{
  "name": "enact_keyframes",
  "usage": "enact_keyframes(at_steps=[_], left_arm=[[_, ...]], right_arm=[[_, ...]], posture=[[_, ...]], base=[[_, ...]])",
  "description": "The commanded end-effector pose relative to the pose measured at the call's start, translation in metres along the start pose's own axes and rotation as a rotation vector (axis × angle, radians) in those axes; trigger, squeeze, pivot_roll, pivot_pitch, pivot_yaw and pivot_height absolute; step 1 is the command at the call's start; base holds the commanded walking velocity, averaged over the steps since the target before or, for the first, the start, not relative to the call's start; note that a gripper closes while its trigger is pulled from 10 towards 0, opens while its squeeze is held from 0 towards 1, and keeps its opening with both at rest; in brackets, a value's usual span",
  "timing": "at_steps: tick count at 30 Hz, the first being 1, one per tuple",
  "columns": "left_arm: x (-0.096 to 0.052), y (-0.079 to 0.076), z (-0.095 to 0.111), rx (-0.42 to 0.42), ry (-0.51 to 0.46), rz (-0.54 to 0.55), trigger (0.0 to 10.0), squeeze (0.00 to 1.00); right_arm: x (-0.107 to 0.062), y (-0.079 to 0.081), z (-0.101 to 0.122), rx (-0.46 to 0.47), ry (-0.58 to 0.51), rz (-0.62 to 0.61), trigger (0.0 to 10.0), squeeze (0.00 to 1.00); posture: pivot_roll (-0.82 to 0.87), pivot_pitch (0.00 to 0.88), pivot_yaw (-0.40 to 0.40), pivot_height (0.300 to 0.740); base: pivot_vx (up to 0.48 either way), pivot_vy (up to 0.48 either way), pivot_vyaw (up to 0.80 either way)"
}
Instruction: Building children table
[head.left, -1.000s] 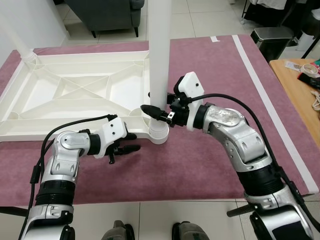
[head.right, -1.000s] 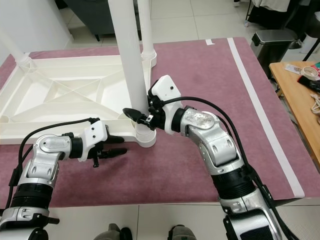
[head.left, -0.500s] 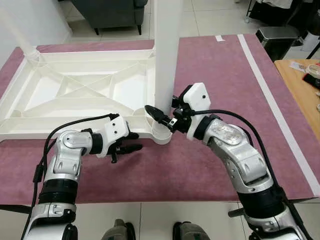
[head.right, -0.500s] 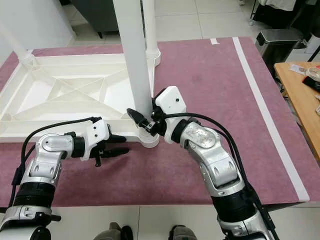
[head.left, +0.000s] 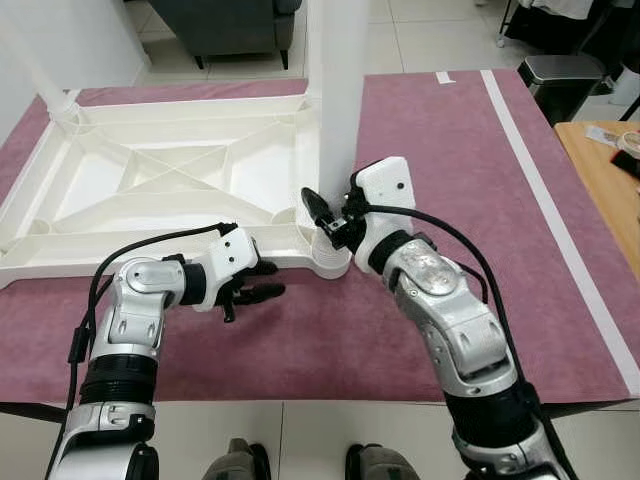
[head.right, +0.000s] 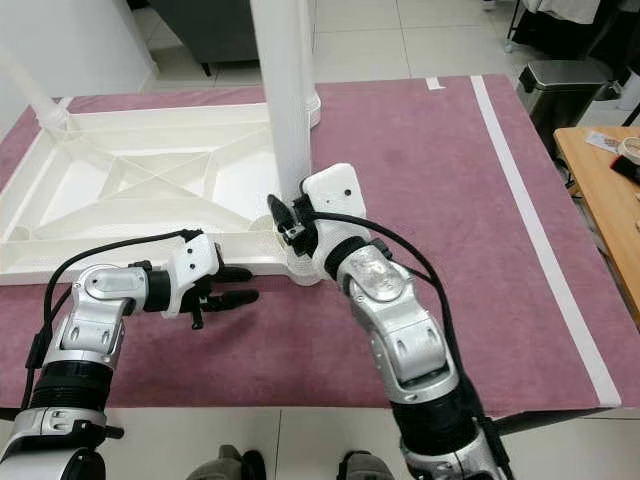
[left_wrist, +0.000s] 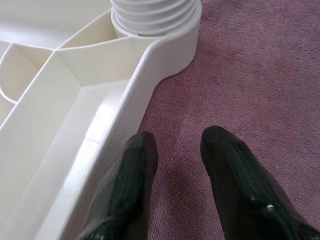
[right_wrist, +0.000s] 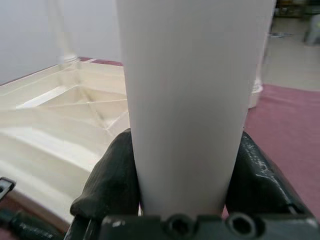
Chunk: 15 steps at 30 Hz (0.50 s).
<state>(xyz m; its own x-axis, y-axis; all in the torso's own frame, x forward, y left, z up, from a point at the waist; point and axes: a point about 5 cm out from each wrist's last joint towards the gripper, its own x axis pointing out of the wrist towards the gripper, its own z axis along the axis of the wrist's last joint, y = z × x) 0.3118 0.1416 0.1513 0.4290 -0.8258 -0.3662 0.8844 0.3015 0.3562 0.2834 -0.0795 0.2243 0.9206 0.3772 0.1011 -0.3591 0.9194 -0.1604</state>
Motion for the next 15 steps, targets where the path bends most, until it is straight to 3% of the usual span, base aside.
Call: enact_keyframes(at_steps=[1, 5, 15], left_arm=[[-0.007, 0.021, -0.007, -0.022, 0.029, 0.455, 10.0, 0.0], [-0.005, 0.025, -0.005, -0.036, 0.02, 0.461, 10.0, 0.0], [0.001, 0.035, 0.004, -0.07, -0.005, 0.482, 10.0, 0.0]], right_arm=[[-0.015, -0.024, -0.067, 0.002, 0.35, -0.212, 10.0, 0.0], [-0.024, -0.023, -0.067, 0.04, 0.323, -0.308, 10.0, 0.0], [-0.039, -0.024, -0.07, 0.019, 0.344, -0.448, 10.0, 0.0]], posture=[[-0.09, 0.166, 0.111, 0.74], [-0.09, 0.167, 0.118, 0.74], [-0.1, 0.171, 0.126, 0.74]], base=[[0.0, 0.0, 0.0], [0.0, 0.0, 0.0], [0.0, 0.0, 0.0]])
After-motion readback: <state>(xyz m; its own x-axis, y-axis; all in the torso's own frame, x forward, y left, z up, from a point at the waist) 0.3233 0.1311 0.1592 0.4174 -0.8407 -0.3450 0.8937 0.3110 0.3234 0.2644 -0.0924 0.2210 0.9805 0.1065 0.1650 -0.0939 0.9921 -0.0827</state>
